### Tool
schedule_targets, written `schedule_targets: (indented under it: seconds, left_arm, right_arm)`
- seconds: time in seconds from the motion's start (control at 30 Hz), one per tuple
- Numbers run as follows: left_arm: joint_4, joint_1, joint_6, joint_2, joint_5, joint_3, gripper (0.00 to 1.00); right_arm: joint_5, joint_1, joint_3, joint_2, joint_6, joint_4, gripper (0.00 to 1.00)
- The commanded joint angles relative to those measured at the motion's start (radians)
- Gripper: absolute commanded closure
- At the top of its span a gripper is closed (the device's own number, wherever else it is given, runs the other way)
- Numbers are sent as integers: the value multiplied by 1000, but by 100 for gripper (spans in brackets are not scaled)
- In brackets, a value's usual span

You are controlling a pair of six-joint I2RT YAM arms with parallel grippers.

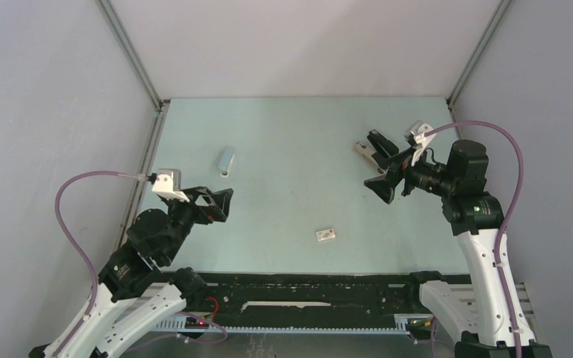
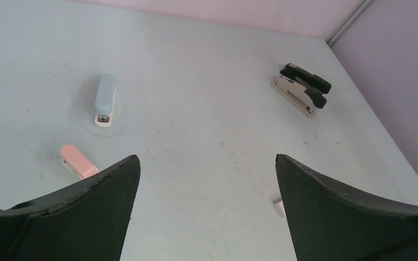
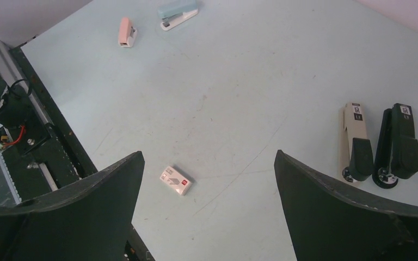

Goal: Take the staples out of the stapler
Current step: Reset both arms

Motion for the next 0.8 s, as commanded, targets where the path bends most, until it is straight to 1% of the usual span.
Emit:
schedule_targets:
  seconds: [0.0, 0.17, 0.27, 0.47, 0.63, 0.77]
  left_arm:
    - [-39, 8, 43, -18, -40, 15, 0]
    - [-38, 9, 43, -25, -41, 9, 0]
    - [-38, 11, 44, -26, -38, 5, 0]
    - [-29, 31, 41, -18, -14, -3, 0]
    - [5, 97, 34, 11, 84, -18, 0]
    - [37, 187, 24, 40, 186, -27, 0]
  right_arm:
    - [-40, -10, 23, -19, 29, 37, 0]
    - [-65, -19, 4, -34, 23, 53, 0]
    - [-59, -23, -14, -43, 49, 77, 0]
    - [14, -23, -35, -64, 136, 130, 0]
    - [68, -23, -35, -77, 187, 148, 0]
    - [99, -23, -45, -91, 209, 161, 0]
